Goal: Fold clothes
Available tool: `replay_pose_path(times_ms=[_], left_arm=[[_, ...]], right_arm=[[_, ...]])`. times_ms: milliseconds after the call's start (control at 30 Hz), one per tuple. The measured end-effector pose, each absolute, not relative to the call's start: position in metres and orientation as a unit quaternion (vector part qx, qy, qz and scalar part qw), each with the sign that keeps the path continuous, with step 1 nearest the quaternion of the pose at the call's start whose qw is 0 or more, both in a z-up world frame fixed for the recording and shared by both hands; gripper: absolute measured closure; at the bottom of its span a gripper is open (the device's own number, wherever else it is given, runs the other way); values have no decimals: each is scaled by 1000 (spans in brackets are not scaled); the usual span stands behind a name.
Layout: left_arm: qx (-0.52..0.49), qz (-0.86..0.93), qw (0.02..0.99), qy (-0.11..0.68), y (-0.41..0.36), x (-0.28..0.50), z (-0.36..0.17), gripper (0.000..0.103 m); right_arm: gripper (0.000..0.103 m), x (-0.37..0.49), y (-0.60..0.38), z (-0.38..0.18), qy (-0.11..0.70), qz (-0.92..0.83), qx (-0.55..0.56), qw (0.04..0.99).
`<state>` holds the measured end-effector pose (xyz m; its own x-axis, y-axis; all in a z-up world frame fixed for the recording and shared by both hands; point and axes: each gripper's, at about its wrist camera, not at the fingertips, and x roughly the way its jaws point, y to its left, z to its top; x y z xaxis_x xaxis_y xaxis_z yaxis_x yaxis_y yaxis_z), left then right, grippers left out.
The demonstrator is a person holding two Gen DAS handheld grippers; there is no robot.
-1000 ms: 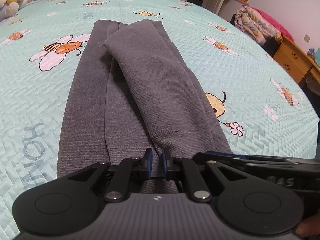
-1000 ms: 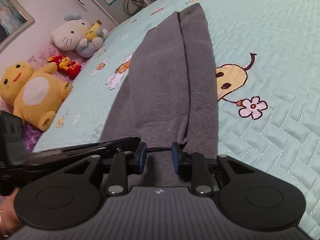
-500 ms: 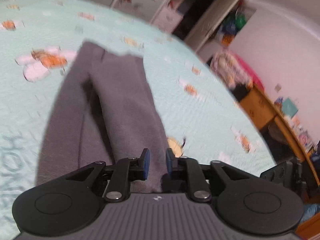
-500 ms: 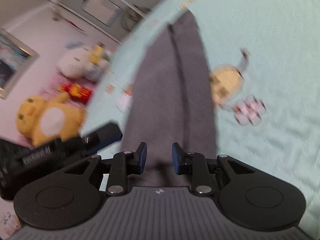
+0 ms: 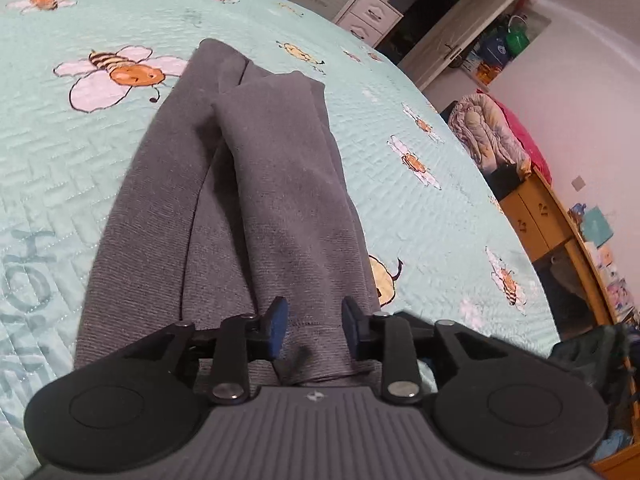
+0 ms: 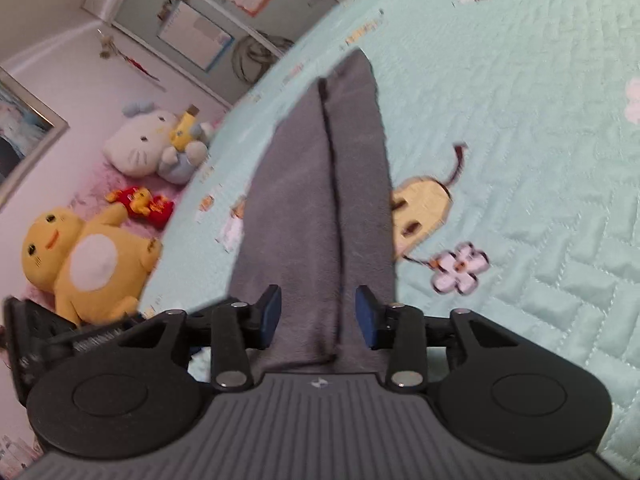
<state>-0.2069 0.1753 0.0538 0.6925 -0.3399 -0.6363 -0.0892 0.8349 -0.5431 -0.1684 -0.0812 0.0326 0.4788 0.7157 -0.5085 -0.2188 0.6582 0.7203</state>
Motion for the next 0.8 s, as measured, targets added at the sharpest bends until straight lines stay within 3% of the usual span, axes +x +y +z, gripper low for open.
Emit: replay_pose_path(times_ms=[800], left_arm=[[-394,-57,835,381,203,-214,27,64]], right_arm=[[63,-165,-84,12,438,322,360,758]])
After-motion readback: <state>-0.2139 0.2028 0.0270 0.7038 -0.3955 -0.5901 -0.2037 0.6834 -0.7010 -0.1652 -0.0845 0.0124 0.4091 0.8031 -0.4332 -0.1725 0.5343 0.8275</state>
